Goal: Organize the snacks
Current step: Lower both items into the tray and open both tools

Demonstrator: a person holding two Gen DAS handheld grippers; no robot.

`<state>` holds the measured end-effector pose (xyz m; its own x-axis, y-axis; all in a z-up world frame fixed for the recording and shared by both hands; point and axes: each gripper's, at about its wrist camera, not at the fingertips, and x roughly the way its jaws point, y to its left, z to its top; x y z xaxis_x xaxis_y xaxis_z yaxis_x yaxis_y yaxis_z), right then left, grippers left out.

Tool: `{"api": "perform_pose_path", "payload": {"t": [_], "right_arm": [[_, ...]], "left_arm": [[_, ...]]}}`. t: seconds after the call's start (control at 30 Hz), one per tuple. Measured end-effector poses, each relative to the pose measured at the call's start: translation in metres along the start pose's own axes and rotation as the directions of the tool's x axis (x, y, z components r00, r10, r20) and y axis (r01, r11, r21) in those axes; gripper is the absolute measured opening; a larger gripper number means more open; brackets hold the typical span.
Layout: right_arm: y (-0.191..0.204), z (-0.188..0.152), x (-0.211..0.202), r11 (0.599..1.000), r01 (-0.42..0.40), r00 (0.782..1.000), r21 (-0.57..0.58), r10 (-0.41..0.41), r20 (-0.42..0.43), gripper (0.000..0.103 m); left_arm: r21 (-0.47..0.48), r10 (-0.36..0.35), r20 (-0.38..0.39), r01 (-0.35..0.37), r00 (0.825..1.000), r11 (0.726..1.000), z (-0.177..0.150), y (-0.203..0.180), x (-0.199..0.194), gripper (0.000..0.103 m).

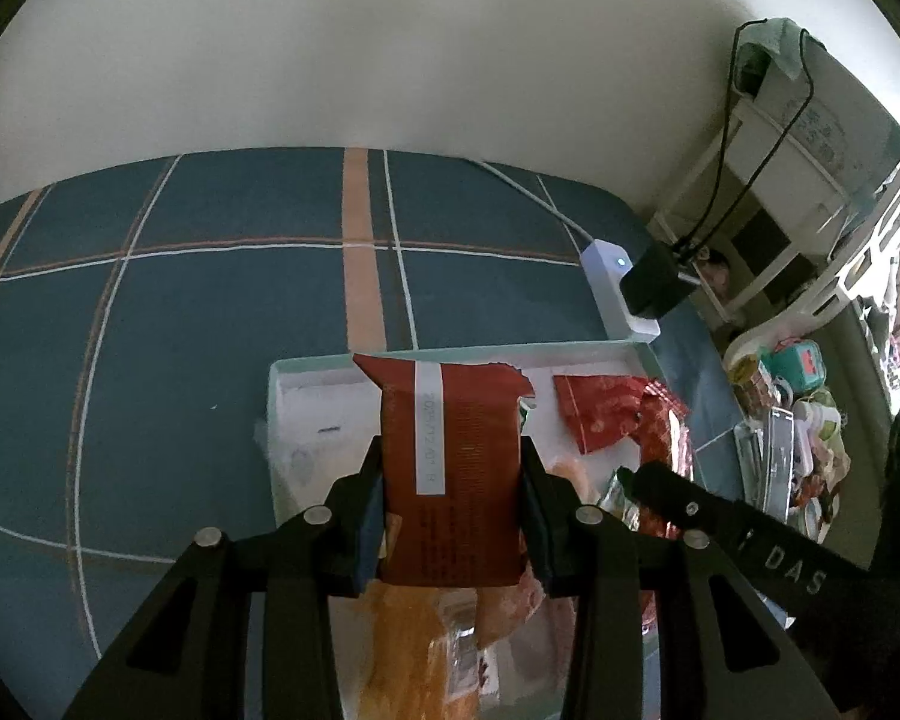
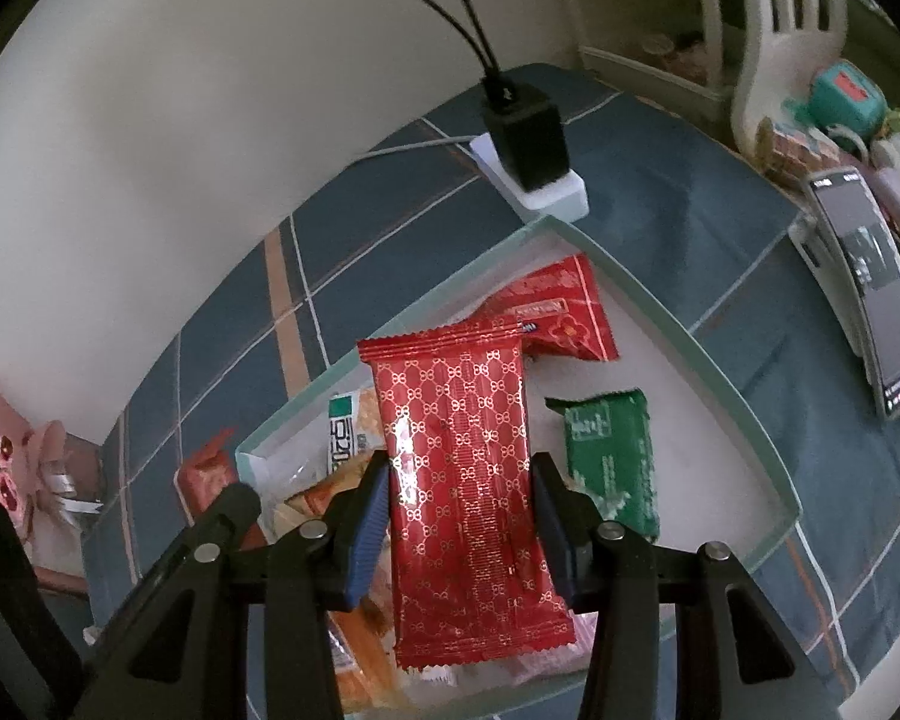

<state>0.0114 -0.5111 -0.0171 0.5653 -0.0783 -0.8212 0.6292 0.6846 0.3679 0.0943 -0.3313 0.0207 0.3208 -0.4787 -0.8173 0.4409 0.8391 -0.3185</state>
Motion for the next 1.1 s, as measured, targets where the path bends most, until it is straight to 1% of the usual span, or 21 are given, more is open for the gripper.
{"api": "perform_pose_path", "payload": {"t": [0.2, 0.33, 0.7, 0.8, 0.83, 0.87, 1.1], "right_arm": [[0.000, 0.000, 0.007, 1.000, 0.011, 1.000, -0.002, -0.011, -0.019, 0.049], [-0.001, -0.001, 0.009, 1.000, 0.020, 0.999, -0.002, -0.020, -0.026, 0.049], [-0.004, -0.001, 0.012, 1.000, 0.021, 0.999, 0.008, -0.021, -0.049, 0.049], [-0.003, -0.001, 0.013, 1.000, 0.021, 0.998, 0.008, -0.021, -0.053, 0.049], [-0.003, -0.001, 0.013, 1.000, 0.021, 0.998, 0.008, -0.020, -0.053, 0.049], [-0.003, -0.001, 0.013, 1.000, 0.020, 0.998, 0.008, -0.019, -0.054, 0.049], [-0.002, -0.002, 0.009, 1.000, 0.014, 0.999, -0.004, -0.014, -0.048, 0.049]], "left_arm": [[0.016, -0.002, -0.025, 0.002, 1.000, 1.000, -0.002, -0.006, 0.014, 0.041], [0.026, 0.006, -0.035, -0.005, 0.999, 1.000, -0.004, -0.009, 0.016, 0.041], [-0.009, -0.027, -0.047, 0.027, 0.999, 1.000, -0.004, -0.006, 0.011, 0.041], [-0.024, -0.037, -0.044, 0.036, 0.998, 0.999, -0.002, -0.004, 0.008, 0.045], [-0.030, -0.042, -0.043, 0.041, 0.998, 0.999, -0.001, -0.004, 0.007, 0.048], [-0.033, -0.046, -0.041, 0.045, 0.998, 0.998, -0.001, -0.003, 0.005, 0.049], [-0.052, -0.063, -0.031, 0.061, 0.998, 0.997, 0.003, 0.000, -0.004, 0.050]]}}
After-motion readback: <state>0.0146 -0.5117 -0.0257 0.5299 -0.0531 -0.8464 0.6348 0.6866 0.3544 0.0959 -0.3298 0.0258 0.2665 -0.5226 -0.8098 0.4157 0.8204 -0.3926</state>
